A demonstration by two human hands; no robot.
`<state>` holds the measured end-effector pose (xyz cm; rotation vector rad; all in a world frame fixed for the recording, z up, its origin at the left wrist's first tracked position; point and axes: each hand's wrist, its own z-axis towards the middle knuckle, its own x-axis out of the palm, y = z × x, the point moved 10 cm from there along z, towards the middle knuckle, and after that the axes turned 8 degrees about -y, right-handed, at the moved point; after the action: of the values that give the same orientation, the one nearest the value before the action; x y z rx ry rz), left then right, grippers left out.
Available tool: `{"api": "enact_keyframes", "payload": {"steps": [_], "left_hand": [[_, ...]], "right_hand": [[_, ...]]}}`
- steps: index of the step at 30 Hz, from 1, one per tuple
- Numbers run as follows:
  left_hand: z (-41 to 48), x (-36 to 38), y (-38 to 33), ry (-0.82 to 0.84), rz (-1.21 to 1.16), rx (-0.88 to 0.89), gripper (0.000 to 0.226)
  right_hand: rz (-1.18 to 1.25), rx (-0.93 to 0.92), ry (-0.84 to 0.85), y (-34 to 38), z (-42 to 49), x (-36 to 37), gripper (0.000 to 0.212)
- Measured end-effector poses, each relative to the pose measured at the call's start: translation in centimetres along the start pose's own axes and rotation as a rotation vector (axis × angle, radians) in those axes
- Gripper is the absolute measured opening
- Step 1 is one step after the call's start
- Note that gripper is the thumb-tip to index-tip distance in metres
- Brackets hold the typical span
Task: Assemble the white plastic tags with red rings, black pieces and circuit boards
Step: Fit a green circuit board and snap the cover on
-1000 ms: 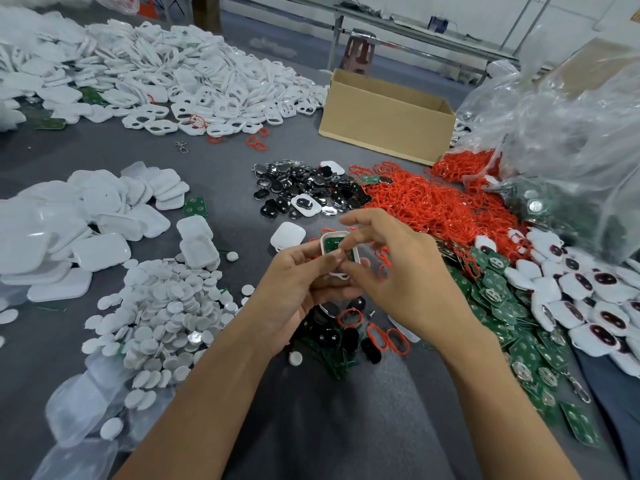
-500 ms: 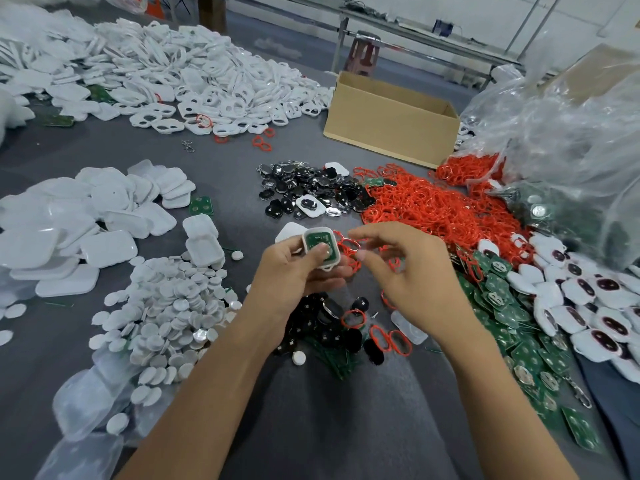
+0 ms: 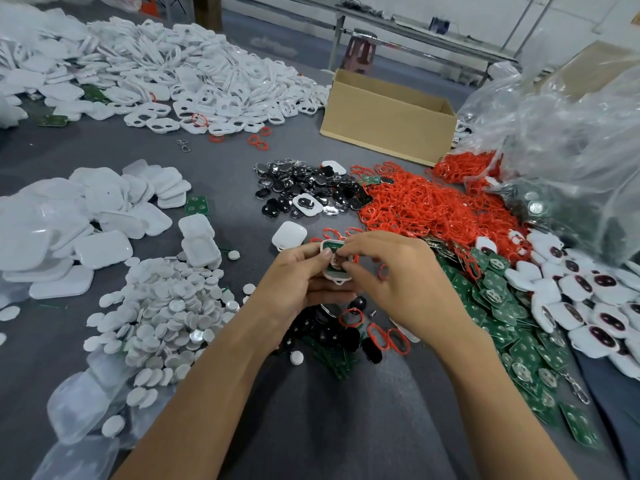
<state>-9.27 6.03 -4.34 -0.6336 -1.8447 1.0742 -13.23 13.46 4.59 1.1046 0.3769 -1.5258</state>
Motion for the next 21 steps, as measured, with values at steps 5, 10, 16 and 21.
{"api": "enact_keyframes", "payload": {"steps": [5, 10, 16, 21], "left_hand": [[0.1, -0.1, 0.2, -0.003, 0.017, -0.003, 0.027], [0.2, -0.1, 0.4, -0.005, 0.022, 0.001, 0.025], [0.1, -0.3, 0.1, -0.013, 0.060, 0.041, 0.017], [0.2, -1.2, -0.4, -0.102, -0.005, 0.055, 0.014]], "right_hand": [[0.002, 0.030, 0.011, -0.2, 0.0, 0.0, 0.016], [0.015, 0.037, -0.002, -0.3, 0.0, -0.2, 0.016], [0.056, 0.051, 0.024, -0.3, 0.1, 0.0, 0.016], [0.095, 0.202, -0.061, -2.1, 0.2, -2.3, 0.038]]}}
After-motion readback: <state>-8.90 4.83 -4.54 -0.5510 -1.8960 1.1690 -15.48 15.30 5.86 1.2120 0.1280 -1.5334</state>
